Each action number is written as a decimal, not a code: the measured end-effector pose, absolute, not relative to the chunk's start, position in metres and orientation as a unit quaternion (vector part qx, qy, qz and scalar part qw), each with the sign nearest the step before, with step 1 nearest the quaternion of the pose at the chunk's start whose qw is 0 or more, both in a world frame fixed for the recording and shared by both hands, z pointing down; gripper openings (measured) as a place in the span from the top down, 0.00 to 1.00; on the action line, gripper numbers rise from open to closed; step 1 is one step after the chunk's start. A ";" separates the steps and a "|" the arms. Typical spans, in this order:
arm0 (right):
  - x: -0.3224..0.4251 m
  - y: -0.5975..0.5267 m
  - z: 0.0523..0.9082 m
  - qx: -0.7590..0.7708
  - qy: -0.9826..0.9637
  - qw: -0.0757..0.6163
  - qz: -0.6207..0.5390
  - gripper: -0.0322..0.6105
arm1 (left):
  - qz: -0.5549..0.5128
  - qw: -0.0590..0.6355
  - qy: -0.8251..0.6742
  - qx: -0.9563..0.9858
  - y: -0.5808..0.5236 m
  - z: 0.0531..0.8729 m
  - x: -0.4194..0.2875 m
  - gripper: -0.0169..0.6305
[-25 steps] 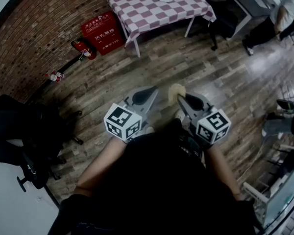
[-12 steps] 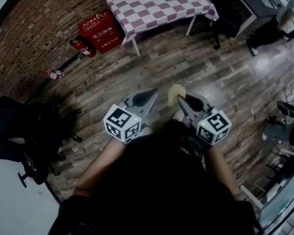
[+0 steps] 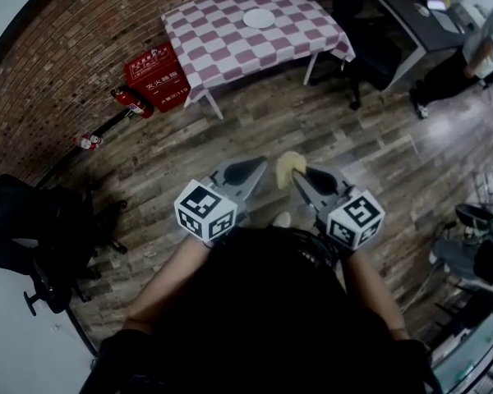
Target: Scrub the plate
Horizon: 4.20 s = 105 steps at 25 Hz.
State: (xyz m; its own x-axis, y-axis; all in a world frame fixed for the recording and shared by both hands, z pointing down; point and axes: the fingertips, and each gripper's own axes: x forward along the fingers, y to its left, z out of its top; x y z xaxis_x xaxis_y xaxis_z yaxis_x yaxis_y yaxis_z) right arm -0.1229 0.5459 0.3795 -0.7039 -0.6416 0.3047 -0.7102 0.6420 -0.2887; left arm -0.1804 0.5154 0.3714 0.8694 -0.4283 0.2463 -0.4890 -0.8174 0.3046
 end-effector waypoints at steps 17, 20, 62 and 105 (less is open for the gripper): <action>-0.055 0.431 0.393 0.412 -0.881 0.061 0.223 0.88 | 0.086 0.196 -0.206 0.955 0.387 0.387 -0.107 0.96; -0.051 0.392 0.389 0.427 -0.872 0.041 0.238 0.88 | 0.091 0.192 -0.186 0.959 0.351 0.384 -0.102 0.96; -0.057 -0.015 0.401 0.335 -0.903 0.096 0.251 0.88 | 0.075 0.209 -0.304 0.926 -0.029 0.390 -0.113 0.96; -0.010 -0.246 0.608 0.319 -0.824 0.260 0.390 0.88 | 0.187 0.436 -0.375 0.797 -0.246 0.611 -0.142 0.87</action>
State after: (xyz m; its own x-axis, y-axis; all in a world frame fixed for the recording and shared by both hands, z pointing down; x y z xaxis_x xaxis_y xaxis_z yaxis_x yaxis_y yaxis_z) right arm -0.0100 -0.2462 0.6084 -0.6622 -0.3223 0.6765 -0.7275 0.4930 -0.4773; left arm -0.1420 -0.2460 0.6115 0.6491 -0.4346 0.6243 -0.7601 -0.3387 0.5545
